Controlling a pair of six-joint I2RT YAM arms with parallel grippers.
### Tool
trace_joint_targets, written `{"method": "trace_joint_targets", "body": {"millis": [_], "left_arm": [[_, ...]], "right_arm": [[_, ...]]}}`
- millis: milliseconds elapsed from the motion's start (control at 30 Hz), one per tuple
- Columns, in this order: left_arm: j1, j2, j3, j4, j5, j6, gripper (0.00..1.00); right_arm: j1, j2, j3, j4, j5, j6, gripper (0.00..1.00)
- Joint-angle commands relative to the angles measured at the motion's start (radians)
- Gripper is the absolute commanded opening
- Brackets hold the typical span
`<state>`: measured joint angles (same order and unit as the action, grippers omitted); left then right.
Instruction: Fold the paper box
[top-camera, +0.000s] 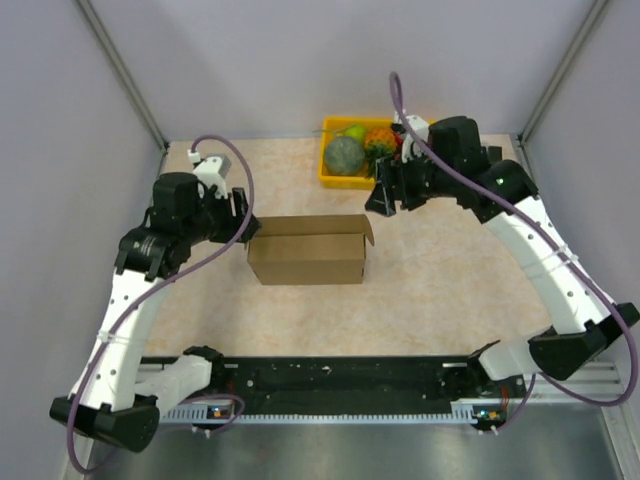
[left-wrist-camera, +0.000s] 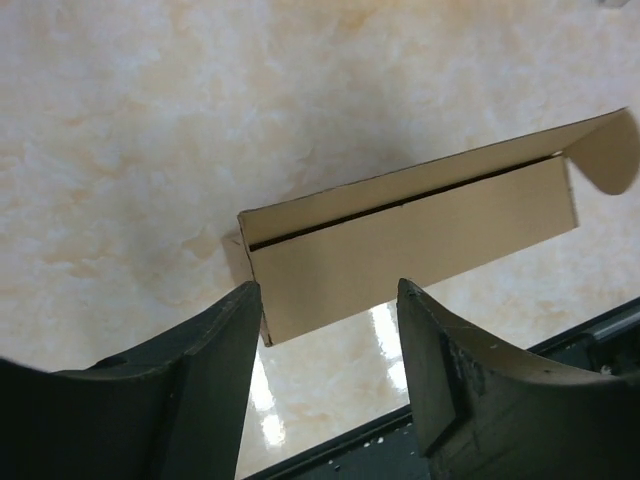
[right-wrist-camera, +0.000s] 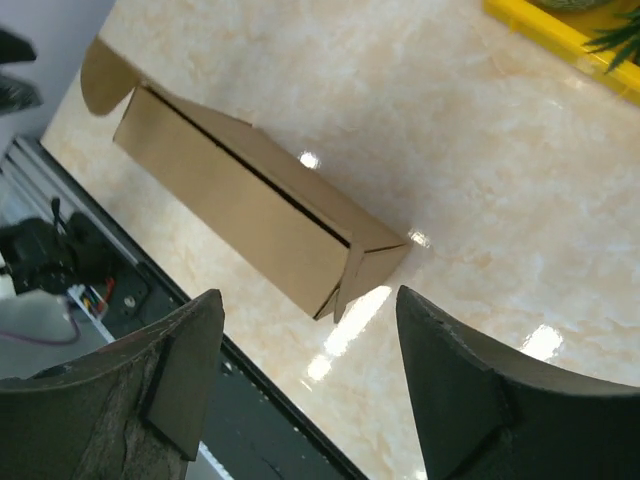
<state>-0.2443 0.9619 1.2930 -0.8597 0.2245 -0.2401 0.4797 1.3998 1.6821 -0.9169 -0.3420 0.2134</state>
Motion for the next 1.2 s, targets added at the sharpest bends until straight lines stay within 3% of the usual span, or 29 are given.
{"method": "trace_joint_targets", "body": {"millis": [0, 133, 300, 600, 833, 1167], "left_arm": [[0.004, 0.047, 0.064, -0.041, -0.027, 0.105, 0.61], [0.004, 0.075, 0.057, -0.03, -0.017, 0.107, 0.57], [0.004, 0.086, 0.02, -0.025, -0.034, 0.119, 0.51], [0.004, 0.11, 0.0, -0.016, -0.083, 0.137, 0.5], [0.004, 0.107, -0.034, -0.001, -0.07, 0.122, 0.59], [0.004, 0.127, -0.066, 0.028, -0.027, 0.114, 0.44]], "right_arm": [[0.129, 0.019, 0.045, -0.123, 0.168, -0.161, 0.67], [0.148, 0.074, 0.077, -0.183, 0.183, -0.143, 0.47], [0.195, 0.096, 0.074, -0.191, 0.221, -0.131, 0.46], [0.195, 0.154, 0.093, -0.214, 0.262, -0.129, 0.35], [0.197, 0.174, 0.1, -0.215, 0.207, -0.088, 0.34], [0.203, 0.168, 0.1, -0.191, 0.201, 0.003, 0.31]]}}
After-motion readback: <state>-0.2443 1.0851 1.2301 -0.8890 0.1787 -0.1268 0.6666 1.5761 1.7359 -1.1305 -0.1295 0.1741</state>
